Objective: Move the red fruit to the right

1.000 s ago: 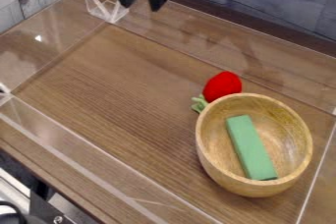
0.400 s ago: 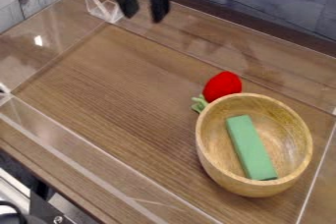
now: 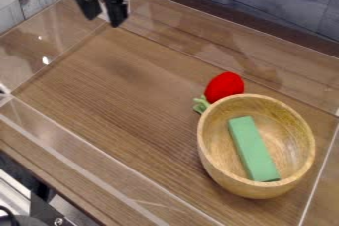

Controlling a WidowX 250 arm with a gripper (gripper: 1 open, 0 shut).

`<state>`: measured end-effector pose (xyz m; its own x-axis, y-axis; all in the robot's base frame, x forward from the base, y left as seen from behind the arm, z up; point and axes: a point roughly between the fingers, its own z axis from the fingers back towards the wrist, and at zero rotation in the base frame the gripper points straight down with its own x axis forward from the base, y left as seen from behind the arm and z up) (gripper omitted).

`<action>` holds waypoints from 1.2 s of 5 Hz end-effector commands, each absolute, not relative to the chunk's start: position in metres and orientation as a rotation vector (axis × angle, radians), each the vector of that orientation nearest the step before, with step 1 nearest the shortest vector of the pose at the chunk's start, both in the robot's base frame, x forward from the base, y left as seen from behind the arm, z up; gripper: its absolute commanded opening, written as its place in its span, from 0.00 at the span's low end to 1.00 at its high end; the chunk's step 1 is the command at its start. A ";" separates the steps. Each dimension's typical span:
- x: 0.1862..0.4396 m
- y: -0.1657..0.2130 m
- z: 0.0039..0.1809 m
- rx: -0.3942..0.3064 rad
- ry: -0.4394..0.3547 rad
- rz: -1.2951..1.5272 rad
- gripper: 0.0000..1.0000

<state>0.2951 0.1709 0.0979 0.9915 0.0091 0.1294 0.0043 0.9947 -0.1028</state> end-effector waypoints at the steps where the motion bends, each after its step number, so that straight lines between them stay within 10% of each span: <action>1: 0.302 0.183 0.112 -0.059 -0.179 -0.015 1.00; 6: 0.303 0.187 0.133 -0.030 -0.177 0.142 1.00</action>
